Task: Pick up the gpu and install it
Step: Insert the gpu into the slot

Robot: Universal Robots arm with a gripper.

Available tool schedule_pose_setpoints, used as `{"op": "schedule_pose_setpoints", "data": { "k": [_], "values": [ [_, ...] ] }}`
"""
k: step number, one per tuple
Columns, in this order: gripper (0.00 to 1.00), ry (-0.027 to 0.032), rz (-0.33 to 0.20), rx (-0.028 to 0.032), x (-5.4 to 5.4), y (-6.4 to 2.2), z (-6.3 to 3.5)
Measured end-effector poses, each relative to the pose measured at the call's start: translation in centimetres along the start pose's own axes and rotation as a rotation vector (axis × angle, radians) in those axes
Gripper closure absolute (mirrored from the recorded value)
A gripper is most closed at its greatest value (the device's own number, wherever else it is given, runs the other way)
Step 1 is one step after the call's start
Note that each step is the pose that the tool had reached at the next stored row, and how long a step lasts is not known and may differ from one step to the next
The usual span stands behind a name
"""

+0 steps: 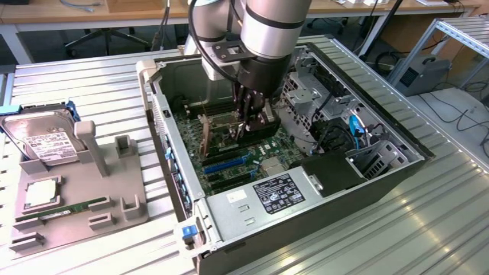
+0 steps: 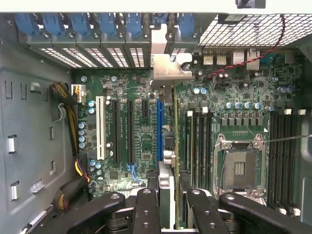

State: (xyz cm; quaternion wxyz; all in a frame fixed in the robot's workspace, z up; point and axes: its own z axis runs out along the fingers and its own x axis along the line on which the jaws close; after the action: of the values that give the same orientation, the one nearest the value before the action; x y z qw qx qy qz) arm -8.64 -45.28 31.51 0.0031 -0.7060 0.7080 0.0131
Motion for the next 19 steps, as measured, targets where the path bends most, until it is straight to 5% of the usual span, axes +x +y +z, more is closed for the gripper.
{"op": "schedule_pose_setpoints", "data": {
  "k": [19],
  "values": [
    [0.73, 0.0000, 0.000, 0.0000, 0.23, 0.28, 0.50]
  ]
}}
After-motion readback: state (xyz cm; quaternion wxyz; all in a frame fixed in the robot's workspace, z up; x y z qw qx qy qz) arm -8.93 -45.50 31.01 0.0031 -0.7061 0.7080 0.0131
